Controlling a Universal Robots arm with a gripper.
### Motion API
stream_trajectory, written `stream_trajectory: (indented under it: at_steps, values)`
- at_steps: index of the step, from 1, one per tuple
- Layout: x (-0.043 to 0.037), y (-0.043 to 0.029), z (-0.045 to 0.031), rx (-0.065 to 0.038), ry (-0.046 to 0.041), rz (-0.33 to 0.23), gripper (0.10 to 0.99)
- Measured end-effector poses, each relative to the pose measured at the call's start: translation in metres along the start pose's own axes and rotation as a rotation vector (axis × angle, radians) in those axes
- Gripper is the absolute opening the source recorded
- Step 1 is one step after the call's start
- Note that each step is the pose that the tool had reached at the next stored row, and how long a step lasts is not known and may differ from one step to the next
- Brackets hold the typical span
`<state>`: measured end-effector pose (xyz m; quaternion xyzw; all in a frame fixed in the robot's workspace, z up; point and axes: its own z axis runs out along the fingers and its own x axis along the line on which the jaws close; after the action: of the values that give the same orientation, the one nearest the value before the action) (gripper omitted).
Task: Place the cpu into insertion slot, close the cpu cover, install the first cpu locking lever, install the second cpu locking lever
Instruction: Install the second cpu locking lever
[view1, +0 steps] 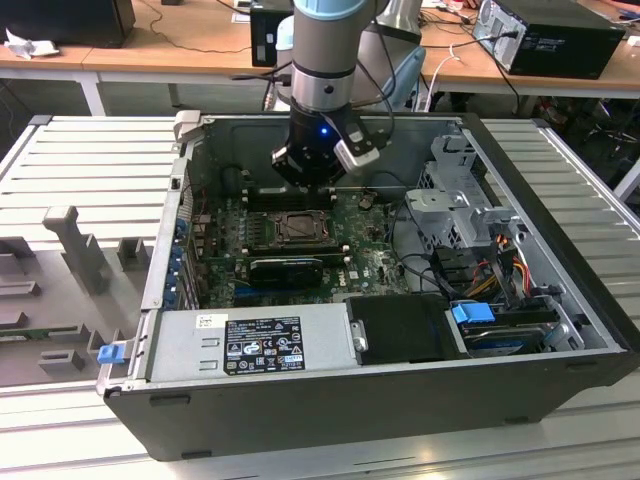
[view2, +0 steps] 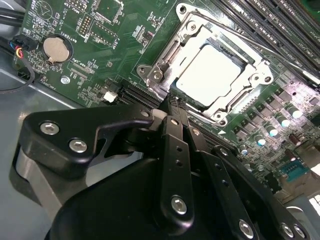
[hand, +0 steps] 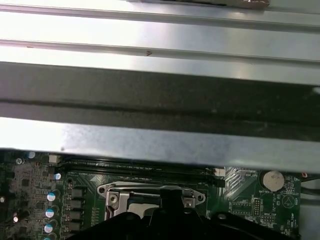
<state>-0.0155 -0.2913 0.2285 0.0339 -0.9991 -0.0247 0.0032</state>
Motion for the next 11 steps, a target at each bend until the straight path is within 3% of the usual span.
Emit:
stream_trajectory:
  at_steps: [4,11]
  values:
    - [0.0000,0.0002,-0.0043,0.000,0.0000,0.000,0.106]
    - [0.0000,-0.0015,-0.0043,0.000,0.0000,0.000,0.106]
